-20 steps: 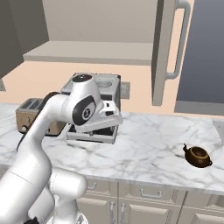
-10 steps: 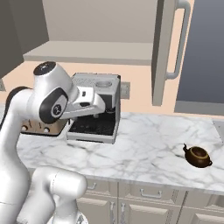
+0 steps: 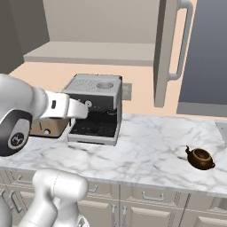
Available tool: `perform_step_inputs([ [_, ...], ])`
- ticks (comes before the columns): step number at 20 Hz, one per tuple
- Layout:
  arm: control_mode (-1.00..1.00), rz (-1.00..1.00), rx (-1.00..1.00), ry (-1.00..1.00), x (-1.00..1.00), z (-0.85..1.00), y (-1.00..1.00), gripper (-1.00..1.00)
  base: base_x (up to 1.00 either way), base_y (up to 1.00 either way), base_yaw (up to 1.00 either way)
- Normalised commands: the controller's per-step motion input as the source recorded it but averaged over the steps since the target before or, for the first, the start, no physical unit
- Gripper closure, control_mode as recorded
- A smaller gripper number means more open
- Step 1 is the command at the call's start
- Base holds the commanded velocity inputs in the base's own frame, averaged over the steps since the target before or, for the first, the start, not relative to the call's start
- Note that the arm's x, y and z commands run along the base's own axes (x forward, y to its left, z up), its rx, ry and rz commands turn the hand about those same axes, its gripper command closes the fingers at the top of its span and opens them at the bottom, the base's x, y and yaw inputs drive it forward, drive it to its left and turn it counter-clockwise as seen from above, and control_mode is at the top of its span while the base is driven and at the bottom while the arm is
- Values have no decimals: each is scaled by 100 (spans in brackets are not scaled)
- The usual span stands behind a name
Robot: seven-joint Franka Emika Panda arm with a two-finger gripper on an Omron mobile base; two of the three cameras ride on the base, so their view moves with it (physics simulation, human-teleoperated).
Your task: Open the cabinet. Pick the soap dispenser and place it next to the sink. Then close the cabinet.
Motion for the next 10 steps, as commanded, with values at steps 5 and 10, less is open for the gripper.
perform_step_inputs([
  [5,-100,0,8,-19,-70,84,9,-100,0,0,0],
  [10,-100,0,1,-21,-66,55,45,-100,0,0,0],
])
